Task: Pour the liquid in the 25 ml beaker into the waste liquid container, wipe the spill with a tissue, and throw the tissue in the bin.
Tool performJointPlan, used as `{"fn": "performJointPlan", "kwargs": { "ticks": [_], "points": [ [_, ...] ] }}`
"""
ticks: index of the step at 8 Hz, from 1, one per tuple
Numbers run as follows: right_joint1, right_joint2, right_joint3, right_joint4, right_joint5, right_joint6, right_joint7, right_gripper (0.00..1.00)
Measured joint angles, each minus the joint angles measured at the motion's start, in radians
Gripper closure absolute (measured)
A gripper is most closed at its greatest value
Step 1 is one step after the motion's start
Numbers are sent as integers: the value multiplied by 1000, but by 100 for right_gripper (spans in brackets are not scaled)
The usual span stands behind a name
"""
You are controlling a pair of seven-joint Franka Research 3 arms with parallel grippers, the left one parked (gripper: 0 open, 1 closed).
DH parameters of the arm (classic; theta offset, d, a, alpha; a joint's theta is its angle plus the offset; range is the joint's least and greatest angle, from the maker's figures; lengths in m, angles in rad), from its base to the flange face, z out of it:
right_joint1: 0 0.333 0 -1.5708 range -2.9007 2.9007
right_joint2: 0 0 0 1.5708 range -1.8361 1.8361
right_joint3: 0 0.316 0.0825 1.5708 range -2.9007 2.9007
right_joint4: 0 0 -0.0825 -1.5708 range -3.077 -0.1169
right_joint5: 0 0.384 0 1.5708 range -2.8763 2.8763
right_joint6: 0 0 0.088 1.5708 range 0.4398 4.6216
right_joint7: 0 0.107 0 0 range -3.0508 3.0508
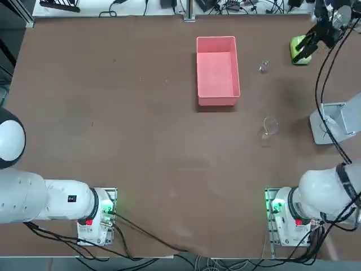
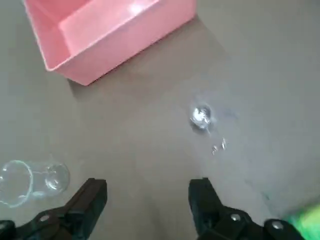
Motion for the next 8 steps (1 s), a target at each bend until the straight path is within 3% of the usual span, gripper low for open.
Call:
{"fn": "performJointPlan", "kwargs": {
  "ticks": [3, 8],
  "points": [
    [-62, 142, -2, -1, 221, -41, -386, 0],
    [-110, 219, -2, 10, 416, -167, -670, 0]
  ]
}}
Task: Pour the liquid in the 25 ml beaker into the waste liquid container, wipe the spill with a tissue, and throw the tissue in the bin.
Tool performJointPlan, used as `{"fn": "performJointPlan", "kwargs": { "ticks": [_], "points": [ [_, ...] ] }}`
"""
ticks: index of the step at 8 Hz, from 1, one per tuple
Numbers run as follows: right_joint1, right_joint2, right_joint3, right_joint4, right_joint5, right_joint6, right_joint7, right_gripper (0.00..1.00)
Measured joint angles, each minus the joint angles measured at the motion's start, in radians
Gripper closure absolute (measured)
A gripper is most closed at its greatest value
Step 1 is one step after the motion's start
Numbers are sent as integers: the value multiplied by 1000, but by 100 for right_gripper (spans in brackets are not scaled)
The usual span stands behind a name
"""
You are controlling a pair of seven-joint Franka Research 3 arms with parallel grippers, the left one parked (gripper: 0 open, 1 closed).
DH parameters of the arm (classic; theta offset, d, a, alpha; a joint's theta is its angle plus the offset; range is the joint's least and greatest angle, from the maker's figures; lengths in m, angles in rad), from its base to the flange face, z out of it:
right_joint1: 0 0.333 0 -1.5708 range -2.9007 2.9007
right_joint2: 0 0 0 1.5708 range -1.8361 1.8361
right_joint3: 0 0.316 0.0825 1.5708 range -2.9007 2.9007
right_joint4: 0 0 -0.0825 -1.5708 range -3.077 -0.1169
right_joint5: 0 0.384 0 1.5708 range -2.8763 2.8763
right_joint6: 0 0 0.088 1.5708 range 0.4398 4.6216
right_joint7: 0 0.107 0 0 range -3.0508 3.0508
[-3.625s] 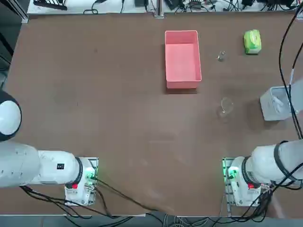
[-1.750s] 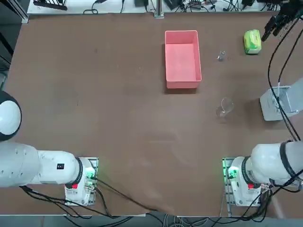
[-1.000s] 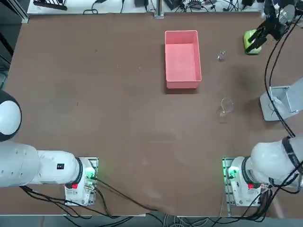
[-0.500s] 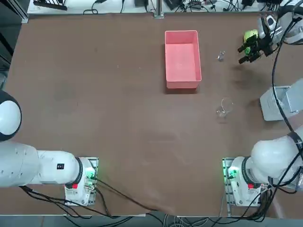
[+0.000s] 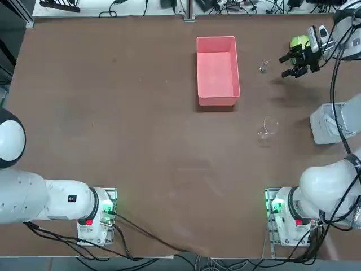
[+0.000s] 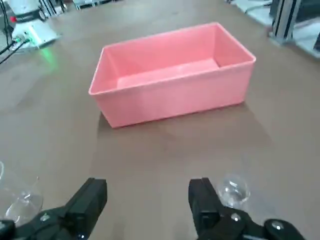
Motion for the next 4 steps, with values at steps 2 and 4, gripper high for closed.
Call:
{"fn": "performJointPlan", "kwargs": {
  "ticks": [2, 4],
  "points": [
    [-25, 29, 0, 13, 40, -13, -78, 0],
    [-60, 49, 0, 34, 59, -28, -120, 0]
  ]
}}
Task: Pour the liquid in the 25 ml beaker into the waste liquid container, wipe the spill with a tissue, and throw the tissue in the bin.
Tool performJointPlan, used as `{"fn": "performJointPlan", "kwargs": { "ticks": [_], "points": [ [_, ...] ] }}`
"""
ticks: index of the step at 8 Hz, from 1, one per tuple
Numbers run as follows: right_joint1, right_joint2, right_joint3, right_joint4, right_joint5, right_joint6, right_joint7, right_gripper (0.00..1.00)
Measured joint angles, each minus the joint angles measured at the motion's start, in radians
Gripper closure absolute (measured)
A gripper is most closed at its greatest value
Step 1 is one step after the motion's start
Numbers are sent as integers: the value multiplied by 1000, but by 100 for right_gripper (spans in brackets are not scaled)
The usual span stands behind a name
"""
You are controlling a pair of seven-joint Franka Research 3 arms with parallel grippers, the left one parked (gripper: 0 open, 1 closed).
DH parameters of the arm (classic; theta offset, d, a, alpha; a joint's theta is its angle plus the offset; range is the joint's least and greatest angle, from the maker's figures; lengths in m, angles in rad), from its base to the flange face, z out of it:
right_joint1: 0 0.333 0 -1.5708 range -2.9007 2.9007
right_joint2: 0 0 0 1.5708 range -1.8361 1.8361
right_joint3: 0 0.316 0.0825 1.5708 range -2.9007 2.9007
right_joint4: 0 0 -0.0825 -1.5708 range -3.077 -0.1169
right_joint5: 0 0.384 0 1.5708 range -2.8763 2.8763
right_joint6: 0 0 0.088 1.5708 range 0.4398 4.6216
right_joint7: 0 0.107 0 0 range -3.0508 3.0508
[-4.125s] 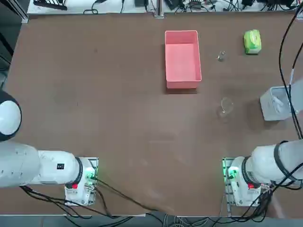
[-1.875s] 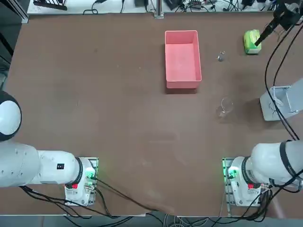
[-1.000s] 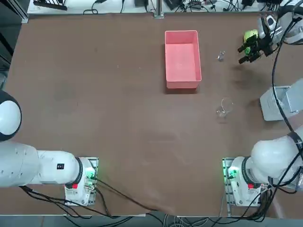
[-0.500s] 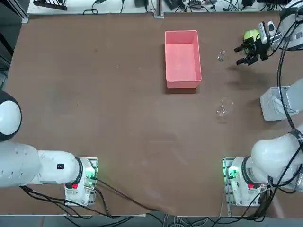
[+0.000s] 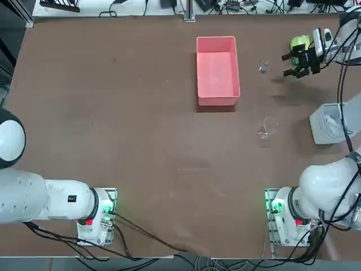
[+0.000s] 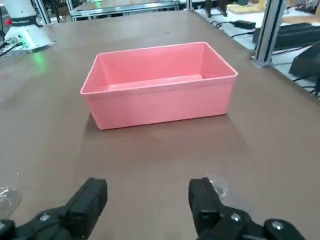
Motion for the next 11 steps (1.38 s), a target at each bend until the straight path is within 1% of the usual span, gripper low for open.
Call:
{"fn": "performJointPlan", "kwargs": {
  "ticks": [2, 5, 9, 11],
  "points": [
    [-18, 25, 0, 31, 4, -9, -9, 0],
    [-21, 88, 1, 87, 5, -61, -26, 0],
    [-21, 194, 4, 198, 21, -69, -56, 0],
    [-13, 223, 6, 222, 50, -70, -62, 0]
  ]
}}
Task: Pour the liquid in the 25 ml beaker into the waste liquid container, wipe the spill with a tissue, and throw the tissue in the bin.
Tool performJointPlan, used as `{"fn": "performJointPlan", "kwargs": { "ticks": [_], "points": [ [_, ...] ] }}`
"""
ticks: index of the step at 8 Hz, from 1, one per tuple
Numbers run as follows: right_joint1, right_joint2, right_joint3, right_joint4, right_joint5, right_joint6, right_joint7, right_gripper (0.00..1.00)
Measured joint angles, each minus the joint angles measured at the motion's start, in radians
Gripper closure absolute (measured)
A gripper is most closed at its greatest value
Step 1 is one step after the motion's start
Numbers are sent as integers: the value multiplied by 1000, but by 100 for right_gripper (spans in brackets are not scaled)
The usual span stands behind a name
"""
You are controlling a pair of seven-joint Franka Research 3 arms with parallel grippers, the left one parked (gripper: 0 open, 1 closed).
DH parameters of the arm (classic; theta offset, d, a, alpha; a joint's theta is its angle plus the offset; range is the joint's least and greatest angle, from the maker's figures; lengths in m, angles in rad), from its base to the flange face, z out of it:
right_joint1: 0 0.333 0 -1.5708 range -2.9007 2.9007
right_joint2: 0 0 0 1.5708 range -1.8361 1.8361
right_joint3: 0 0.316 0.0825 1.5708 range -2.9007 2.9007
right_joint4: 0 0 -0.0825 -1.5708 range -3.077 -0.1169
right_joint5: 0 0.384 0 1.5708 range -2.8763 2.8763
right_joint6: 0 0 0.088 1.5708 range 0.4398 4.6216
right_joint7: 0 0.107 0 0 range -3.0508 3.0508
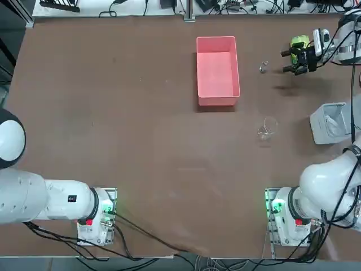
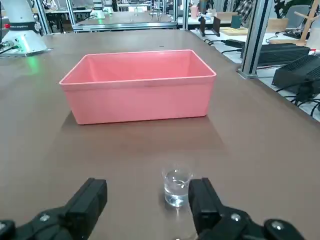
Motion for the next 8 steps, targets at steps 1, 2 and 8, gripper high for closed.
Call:
{"fn": "performJointPlan", "kwargs": {
  "ticks": [1, 2, 8],
  "points": [
    [9, 15, 1, 9, 9, 2, -1, 0],
    [21, 35, 2, 17, 12, 5, -2, 0],
    [49, 113, 2, 74, 16, 74, 1, 0]
  ]
}}
